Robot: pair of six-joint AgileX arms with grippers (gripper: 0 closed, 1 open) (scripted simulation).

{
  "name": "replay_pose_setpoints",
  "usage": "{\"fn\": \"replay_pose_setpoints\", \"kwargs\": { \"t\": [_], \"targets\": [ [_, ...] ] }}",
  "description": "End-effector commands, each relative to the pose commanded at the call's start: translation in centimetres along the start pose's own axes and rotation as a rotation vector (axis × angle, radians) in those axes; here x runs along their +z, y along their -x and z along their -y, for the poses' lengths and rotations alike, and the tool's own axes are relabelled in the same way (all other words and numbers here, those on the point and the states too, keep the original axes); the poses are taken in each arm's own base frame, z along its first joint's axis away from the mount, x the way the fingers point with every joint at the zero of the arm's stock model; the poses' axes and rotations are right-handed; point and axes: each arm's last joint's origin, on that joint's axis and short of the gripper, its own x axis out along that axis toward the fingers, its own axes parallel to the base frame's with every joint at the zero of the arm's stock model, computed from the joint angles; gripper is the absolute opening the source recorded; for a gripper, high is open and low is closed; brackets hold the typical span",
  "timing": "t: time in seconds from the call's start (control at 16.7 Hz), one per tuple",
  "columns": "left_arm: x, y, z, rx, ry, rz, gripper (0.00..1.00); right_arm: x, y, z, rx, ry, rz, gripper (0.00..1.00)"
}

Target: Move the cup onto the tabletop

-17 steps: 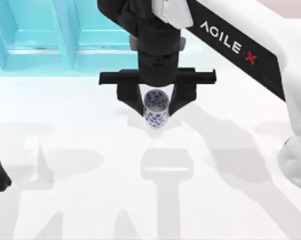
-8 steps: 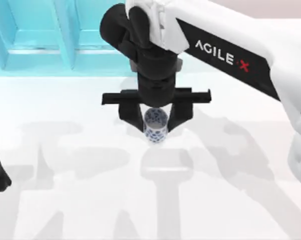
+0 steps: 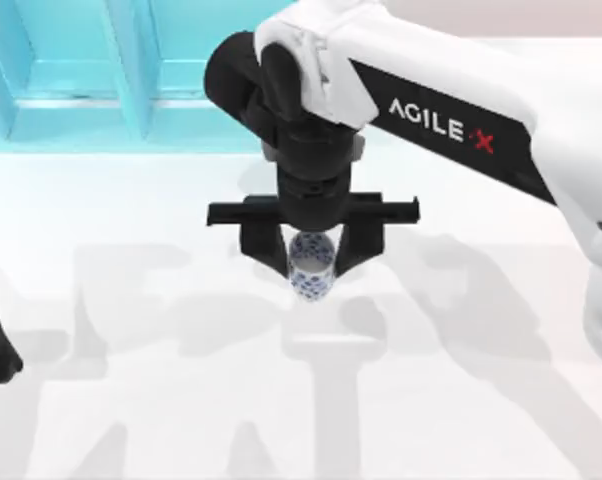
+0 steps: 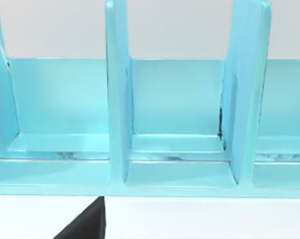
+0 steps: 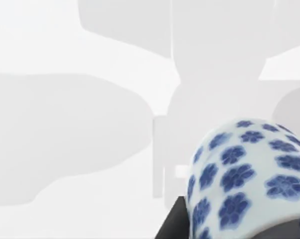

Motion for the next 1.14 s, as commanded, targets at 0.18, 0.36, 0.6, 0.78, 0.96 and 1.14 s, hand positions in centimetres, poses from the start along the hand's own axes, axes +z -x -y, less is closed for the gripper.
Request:
{"fn": "replay_pose_setpoints", "kwargs": {
  "t": [0.18, 0.36, 0.6, 0.78, 0.96, 1.14],
  "targets": [
    [0.00, 0.00, 0.00, 0.000, 0.000, 0.000, 1.00, 0.00, 0.00, 0.00, 0.000, 0.000, 0.000, 0.23],
    [0.00, 0.00, 0.00, 0.000, 0.000, 0.000, 1.00, 0.00, 0.00, 0.00, 0.000, 0.000, 0.000, 0.45],
    [0.00, 0.00, 0.00, 0.000, 0.000, 0.000, 1.00, 0.00, 0.00, 0.00, 0.000, 0.000, 0.000, 0.75],
    [0.00, 0.00, 0.00, 0.000, 0.000, 0.000, 1.00, 0.00, 0.00, 0.00, 0.000, 0.000, 0.000, 0.98],
    [0.00, 0.00, 0.00, 0.000, 0.000, 0.000, 1.00, 0.00, 0.00, 0.00, 0.000, 0.000, 0.000, 1.00],
    [0.00, 0.00, 0.00, 0.000, 0.000, 0.000, 1.00, 0.00, 0.00, 0.00, 0.000, 0.000, 0.000, 1.00]
  ]
}}
